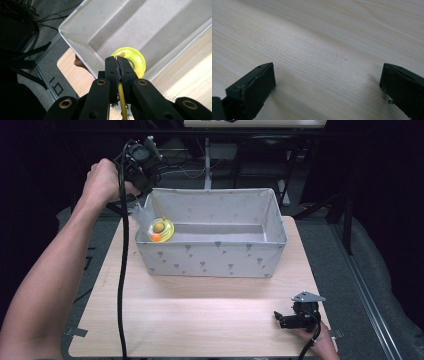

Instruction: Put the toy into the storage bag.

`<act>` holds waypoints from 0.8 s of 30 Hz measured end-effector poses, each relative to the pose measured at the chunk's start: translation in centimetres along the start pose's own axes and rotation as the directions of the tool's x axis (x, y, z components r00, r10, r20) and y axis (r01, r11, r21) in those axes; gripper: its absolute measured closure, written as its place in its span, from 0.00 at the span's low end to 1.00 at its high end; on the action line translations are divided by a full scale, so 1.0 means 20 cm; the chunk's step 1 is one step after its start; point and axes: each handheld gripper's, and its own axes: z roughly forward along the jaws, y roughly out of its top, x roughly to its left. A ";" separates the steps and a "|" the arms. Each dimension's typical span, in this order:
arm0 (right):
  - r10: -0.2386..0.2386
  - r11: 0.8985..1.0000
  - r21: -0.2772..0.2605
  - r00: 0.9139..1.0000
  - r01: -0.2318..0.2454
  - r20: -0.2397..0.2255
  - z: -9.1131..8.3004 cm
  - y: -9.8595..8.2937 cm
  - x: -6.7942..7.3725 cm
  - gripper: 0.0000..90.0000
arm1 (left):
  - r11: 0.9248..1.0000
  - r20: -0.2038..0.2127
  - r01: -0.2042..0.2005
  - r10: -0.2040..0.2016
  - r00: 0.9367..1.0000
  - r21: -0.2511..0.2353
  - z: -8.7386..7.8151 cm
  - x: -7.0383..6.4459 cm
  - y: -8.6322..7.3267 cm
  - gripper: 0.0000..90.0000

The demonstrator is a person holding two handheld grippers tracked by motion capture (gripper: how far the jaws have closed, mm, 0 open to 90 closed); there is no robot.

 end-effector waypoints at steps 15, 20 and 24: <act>0.001 1.000 -0.001 1.000 -0.001 -0.001 0.00 0.00 0.00 0.00 | 0.995 0.070 0.004 -0.011 0.997 0.096 0.25 -0.04 -0.11 0.98; 0.001 1.000 0.000 1.000 -0.001 0.000 0.00 0.00 0.00 0.00 | 0.992 0.104 0.005 -0.018 0.994 0.126 0.33 -0.05 -0.15 0.98; 0.001 1.000 -0.001 1.000 -0.001 0.000 0.00 0.00 0.00 0.00 | 0.990 0.121 0.013 -0.030 0.992 0.140 0.39 -0.06 -0.20 0.98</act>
